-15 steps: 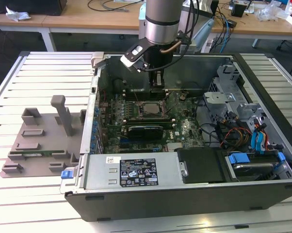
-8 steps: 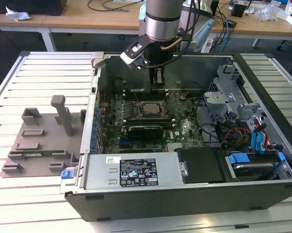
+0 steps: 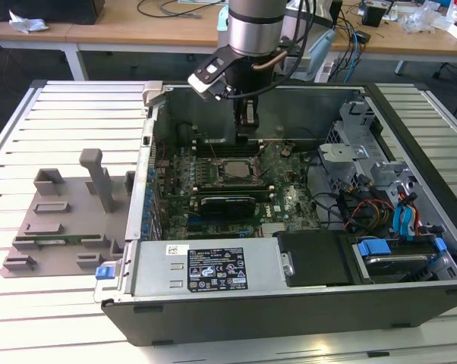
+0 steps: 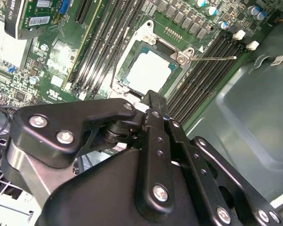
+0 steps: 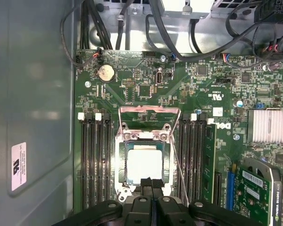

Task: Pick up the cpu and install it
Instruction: 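Place the cpu into insertion slot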

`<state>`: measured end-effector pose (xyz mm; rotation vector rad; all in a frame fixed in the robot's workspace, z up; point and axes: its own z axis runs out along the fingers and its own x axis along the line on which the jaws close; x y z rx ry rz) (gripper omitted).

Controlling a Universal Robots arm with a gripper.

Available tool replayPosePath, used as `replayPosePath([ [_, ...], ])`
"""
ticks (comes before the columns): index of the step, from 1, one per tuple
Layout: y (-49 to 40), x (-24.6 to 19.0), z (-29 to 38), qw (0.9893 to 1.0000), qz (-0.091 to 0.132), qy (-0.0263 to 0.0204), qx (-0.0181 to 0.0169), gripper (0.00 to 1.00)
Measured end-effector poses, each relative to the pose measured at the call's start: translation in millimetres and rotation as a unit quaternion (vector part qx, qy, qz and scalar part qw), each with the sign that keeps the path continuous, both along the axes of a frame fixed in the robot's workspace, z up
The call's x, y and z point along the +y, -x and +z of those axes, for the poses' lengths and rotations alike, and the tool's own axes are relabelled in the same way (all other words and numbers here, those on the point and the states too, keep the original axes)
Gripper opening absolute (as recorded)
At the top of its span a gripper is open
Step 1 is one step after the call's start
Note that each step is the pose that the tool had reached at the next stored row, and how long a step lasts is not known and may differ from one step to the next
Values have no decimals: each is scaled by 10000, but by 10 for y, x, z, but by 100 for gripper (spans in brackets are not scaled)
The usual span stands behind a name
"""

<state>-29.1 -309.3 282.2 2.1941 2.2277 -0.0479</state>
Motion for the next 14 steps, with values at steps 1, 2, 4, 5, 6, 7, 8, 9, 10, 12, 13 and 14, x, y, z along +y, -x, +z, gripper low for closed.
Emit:
replayPosePath([
  [1,0,0,8,10000,0,0,0,11],
  [2,0,0,20,10000,0,0,0,11],
  [4,0,0,47,10000,0,0,0,11],
  [5,0,0,64,10000,0,0,0,11],
  [6,0,0,74,10000,0,0,0,11],
  [7,0,0,85,10000,0,0,0,11],
  [8,0,0,106,10000,0,0,0,11],
  [9,0,0,120,10000,0,0,0,11],
  [10,0,0,130,10000,0,0,0,11],
  [12,0,0,164,10000,0,0,0,11],
  [13,0,0,182,10000,0,0,0,11],
  [14,0,0,191,10000,0,-1,0,11],
])
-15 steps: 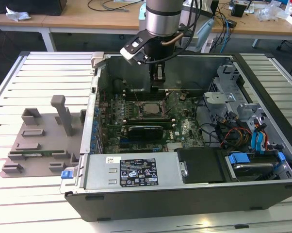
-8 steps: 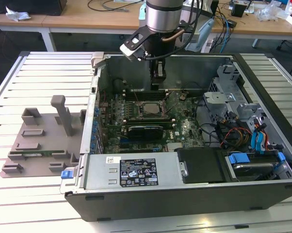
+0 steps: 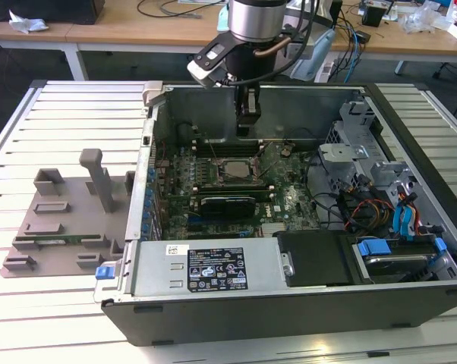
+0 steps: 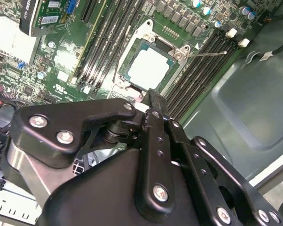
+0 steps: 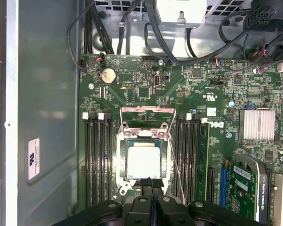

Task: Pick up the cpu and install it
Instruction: 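Place the cpu into insertion slot, then close the cpu cover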

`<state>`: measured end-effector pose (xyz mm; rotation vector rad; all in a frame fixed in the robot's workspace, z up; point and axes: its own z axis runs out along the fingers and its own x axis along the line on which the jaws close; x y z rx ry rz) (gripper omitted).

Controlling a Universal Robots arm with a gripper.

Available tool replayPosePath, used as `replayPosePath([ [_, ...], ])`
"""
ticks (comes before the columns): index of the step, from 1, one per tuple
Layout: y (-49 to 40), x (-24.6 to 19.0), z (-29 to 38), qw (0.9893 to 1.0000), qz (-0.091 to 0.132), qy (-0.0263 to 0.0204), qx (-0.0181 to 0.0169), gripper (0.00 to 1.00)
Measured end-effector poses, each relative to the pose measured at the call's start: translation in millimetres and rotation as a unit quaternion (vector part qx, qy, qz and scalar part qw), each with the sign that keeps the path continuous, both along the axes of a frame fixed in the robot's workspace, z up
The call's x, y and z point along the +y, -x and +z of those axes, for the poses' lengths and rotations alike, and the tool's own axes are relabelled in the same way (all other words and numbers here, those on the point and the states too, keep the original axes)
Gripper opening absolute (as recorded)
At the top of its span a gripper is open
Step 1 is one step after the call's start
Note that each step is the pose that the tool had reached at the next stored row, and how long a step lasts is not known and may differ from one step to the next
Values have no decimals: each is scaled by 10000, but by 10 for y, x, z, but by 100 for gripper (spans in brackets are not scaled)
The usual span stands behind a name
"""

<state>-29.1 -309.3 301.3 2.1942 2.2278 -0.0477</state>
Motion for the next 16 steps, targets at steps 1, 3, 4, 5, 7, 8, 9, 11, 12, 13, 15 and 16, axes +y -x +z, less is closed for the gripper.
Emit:
replayPosePath([
  [1,0,0,0,10000,0,-1,0,11],
  [3,0,0,2,10000,0,1,0,11],
  [4,0,0,2,10000,0,1,0,11],
  [5,0,0,2,10000,0,1,0,11],
  [7,0,0,2,10000,0,0,0,11],
  [8,0,0,2,10000,0,1,0,11],
  [9,0,0,2,10000,0,1,0,11],
  [11,0,0,3,10000,0,1,0,11],
  [12,0,0,3,10000,0,1,1,11],
  [13,0,0,3,10000,0,1,0,11],
  [15,-8,0,3,10000,1,1,1,11],
  [16,-35,0,3,10000,0,1,1,11],
])
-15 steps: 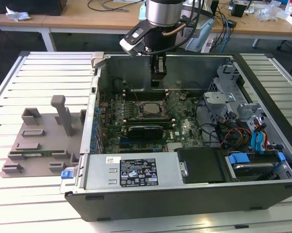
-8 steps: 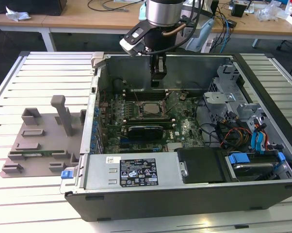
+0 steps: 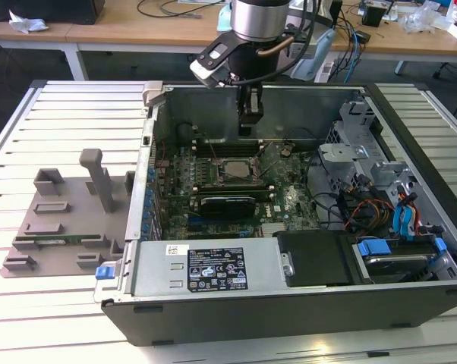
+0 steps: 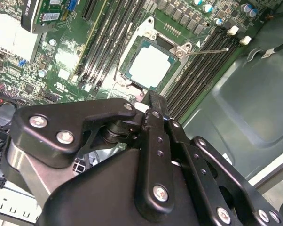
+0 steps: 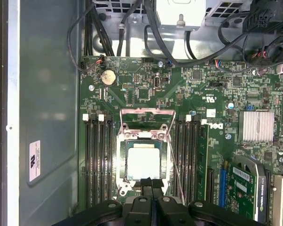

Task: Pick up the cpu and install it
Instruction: 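Close the cpu cover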

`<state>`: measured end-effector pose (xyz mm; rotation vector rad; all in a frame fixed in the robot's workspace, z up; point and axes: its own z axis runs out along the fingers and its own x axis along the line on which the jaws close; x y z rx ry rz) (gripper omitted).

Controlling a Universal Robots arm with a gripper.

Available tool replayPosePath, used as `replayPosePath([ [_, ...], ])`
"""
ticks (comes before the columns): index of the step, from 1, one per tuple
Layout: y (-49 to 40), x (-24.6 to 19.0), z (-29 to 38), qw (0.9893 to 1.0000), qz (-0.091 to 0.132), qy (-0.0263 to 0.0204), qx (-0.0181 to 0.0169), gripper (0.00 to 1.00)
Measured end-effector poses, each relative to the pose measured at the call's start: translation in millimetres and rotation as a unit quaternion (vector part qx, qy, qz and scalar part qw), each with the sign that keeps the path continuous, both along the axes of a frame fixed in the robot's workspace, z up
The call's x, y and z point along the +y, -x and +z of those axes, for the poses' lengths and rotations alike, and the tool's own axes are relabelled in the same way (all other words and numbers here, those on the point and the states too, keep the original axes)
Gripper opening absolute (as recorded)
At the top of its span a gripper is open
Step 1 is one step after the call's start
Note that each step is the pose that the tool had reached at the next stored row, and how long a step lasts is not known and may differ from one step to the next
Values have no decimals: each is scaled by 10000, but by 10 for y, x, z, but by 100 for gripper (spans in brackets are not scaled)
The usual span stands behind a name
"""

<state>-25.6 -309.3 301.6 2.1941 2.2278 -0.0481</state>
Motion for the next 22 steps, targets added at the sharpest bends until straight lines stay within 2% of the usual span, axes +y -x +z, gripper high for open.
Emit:
replayPosePath([
  [6,-85,0,0,10000,0,0,0,11],
  [13,-327,0,-2,10000,0,1,0,11],
  [17,-524,0,-2,10000,1,5,0,11],
  [22,-648,0,-2,10000,0,9,0,11],
])
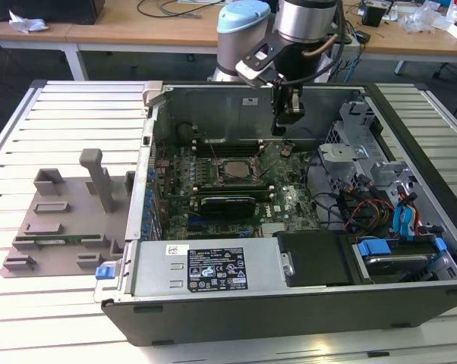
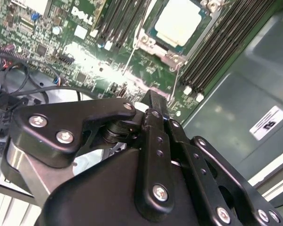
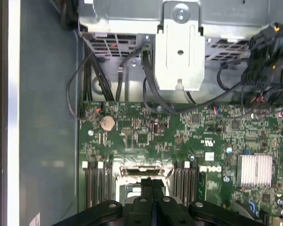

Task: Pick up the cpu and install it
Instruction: 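Close the cpu cover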

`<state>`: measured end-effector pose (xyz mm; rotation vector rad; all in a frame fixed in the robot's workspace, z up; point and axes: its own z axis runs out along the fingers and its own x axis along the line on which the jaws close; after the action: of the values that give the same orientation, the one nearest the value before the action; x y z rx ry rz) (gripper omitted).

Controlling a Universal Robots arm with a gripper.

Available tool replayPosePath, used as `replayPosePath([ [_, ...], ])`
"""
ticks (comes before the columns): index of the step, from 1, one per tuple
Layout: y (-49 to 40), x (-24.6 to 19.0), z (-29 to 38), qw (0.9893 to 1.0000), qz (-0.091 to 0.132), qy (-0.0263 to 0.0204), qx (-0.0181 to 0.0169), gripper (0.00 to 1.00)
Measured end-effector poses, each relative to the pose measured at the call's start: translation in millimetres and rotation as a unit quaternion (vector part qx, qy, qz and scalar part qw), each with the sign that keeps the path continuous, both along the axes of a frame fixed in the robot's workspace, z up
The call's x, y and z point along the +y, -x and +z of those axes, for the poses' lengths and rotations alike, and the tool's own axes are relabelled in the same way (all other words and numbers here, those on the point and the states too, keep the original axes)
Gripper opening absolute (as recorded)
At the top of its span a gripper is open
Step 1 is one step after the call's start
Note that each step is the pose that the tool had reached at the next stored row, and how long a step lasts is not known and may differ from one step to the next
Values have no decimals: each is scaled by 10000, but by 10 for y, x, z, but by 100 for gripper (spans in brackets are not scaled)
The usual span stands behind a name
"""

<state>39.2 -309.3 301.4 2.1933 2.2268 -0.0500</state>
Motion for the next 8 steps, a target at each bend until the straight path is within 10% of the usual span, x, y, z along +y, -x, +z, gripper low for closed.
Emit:
replayPosePath([
  [8,-168,0,0,10000,0,7,0,11],
])
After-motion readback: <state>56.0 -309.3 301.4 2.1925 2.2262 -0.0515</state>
